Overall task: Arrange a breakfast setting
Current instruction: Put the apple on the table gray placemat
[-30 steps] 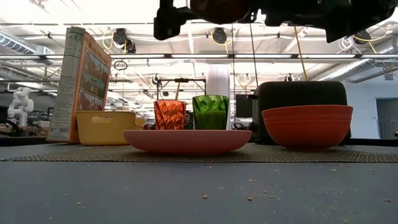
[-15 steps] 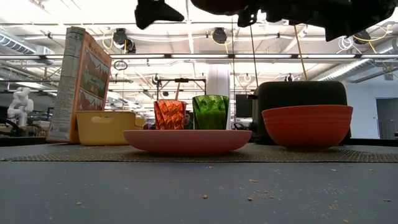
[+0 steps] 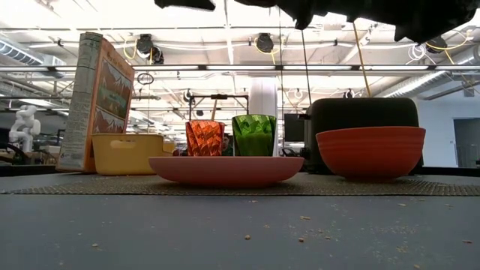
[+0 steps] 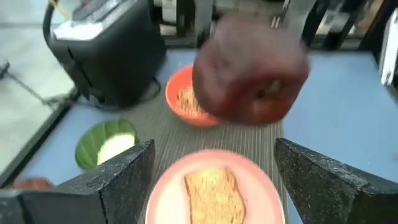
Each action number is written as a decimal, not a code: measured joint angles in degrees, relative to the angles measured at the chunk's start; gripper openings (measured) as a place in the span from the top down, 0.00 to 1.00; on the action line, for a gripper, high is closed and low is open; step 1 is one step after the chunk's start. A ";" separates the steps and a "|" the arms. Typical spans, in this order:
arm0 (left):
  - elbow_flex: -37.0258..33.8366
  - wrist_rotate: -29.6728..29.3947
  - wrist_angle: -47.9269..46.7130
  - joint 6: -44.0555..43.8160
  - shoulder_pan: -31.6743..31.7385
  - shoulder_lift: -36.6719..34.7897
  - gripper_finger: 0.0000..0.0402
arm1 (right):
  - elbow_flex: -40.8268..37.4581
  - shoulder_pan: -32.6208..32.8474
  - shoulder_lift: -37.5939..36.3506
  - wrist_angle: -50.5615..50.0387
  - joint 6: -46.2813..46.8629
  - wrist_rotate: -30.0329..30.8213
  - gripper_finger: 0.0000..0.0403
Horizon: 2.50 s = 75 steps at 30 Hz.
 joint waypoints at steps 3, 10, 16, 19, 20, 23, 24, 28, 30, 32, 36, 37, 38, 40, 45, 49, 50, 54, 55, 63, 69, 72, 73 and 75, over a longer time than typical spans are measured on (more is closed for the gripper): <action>0.08 -0.33 1.66 1.59 -0.15 0.25 0.17 | 0.00 0.00 0.00 1.00 -0.05 0.08 0.42; 0.00 -0.30 8.05 5.70 -0.11 0.34 0.17 | 0.00 0.00 0.01 3.20 -0.17 0.15 0.42; 0.00 -0.25 14.20 10.23 -0.11 0.60 0.17 | 0.00 -0.13 0.01 6.36 -0.24 1.85 0.42; 0.00 -0.17 17.02 12.35 -0.11 1.00 0.17 | 0.00 -0.58 0.01 8.11 -0.30 1.68 0.42; 0.00 -0.21 18.69 13.13 -0.08 1.30 0.17 | 0.00 -0.77 0.01 8.31 -0.29 1.67 0.42; 0.00 -0.22 21.68 15.26 0.40 1.95 0.17 | 0.00 -1.20 0.01 8.20 -0.24 1.61 0.42; 0.00 -0.15 22.53 15.37 0.44 2.17 0.17 | 0.00 -1.27 0.01 8.20 -0.24 1.55 0.42; 0.00 -0.06 24.51 15.08 1.18 2.82 0.17 | 0.00 -1.27 0.01 8.33 -0.24 1.56 0.42; 0.00 -0.08 24.60 14.83 1.44 2.84 0.17 | 0.00 -1.27 0.01 8.32 -0.24 1.55 0.42; 0.00 -0.08 24.76 14.70 1.66 2.82 0.17 | 0.00 -1.27 0.01 8.33 -0.24 1.53 0.42; 0.00 -0.04 24.71 13.20 1.66 2.82 0.17 | 0.00 -1.27 0.01 8.31 -0.23 1.48 0.42; 0.00 -0.04 24.74 13.15 1.66 2.82 0.17 | 0.00 -1.27 0.01 8.31 -0.22 1.47 0.42; 0.00 -0.04 24.72 13.14 1.66 2.82 0.17 | 0.00 -1.27 0.01 8.31 -0.22 1.46 0.42; 0.00 -0.04 24.51 13.14 1.66 2.82 0.17 | 0.00 -1.27 0.01 8.31 -0.23 1.47 0.42; 0.00 -0.06 24.30 13.38 1.66 2.82 0.17 | 0.00 -1.27 0.01 8.31 -0.22 1.48 0.42; 0.00 -0.06 24.28 14.86 1.66 2.80 0.18 | 0.00 -1.27 0.01 8.31 -0.22 1.46 0.42; 0.00 -0.06 24.25 15.42 1.66 2.82 0.19 | 0.00 -1.27 0.01 8.31 -0.22 1.46 0.42; 0.00 -0.06 24.23 15.28 1.85 2.80 0.29 | 0.00 -1.27 0.01 8.31 -0.22 1.50 0.42; 0.00 -0.06 24.22 15.22 1.93 2.80 0.33 | 0.00 -1.27 0.01 8.31 -0.17 1.52 0.42; 0.00 -0.22 24.17 14.83 1.99 2.78 0.52 | 0.00 -1.27 0.01 8.32 -0.07 1.44 0.42; 0.00 -0.19 24.17 14.95 1.97 2.77 0.49 | 0.00 -1.27 0.01 8.33 -0.11 1.46 0.42; 0.00 -0.19 24.17 14.93 1.98 2.76 0.49 | 0.00 -1.27 0.01 8.31 -0.16 1.46 0.42; 0.00 -0.19 24.17 14.94 1.99 2.78 0.49 | 0.00 -1.27 0.01 8.31 -0.16 1.46 0.42; 0.00 -0.19 24.17 14.95 1.97 2.76 0.49 | 0.00 -1.27 0.01 8.31 -0.18 1.46 0.42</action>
